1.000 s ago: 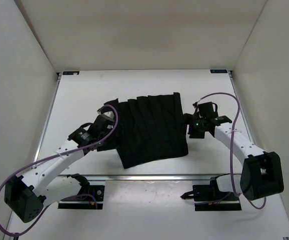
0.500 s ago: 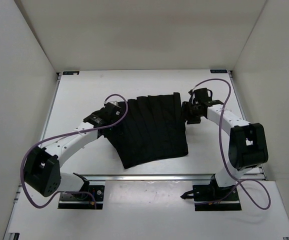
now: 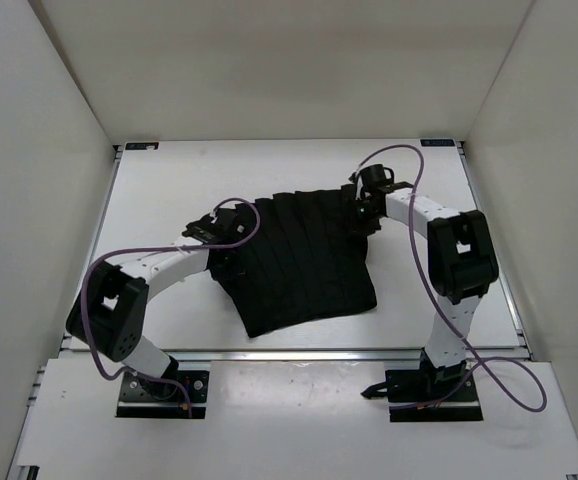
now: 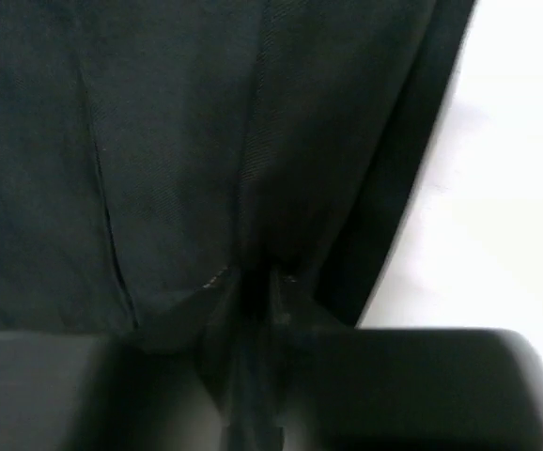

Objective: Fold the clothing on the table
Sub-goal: Flatten the skirt out

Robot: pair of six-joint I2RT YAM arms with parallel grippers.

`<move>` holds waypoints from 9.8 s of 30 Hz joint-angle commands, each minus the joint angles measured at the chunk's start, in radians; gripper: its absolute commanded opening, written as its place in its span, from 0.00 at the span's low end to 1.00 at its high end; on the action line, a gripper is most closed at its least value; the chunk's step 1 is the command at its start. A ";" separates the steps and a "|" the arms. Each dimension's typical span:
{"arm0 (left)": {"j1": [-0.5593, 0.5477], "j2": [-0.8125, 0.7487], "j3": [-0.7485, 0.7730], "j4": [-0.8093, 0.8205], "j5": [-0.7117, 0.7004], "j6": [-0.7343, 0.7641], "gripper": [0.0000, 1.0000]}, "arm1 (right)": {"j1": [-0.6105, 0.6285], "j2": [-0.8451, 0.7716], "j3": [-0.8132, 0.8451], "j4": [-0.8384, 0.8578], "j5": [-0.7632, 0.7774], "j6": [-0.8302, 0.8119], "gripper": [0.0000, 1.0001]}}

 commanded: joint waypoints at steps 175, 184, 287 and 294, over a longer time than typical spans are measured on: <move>-0.115 -0.513 0.125 -0.047 -0.057 0.222 0.00 | -0.037 -0.915 -0.342 -0.110 -0.063 0.126 0.00; 0.092 -0.196 0.095 0.090 0.089 0.239 0.00 | -0.131 -0.484 -0.297 0.075 -0.206 0.080 0.00; 0.087 -0.116 0.345 0.232 0.063 0.295 0.04 | -0.092 -0.215 0.226 -0.043 -0.194 -0.016 0.00; 0.152 0.321 0.742 0.168 0.085 0.315 0.99 | -0.137 0.225 0.822 -0.162 -0.232 -0.018 0.57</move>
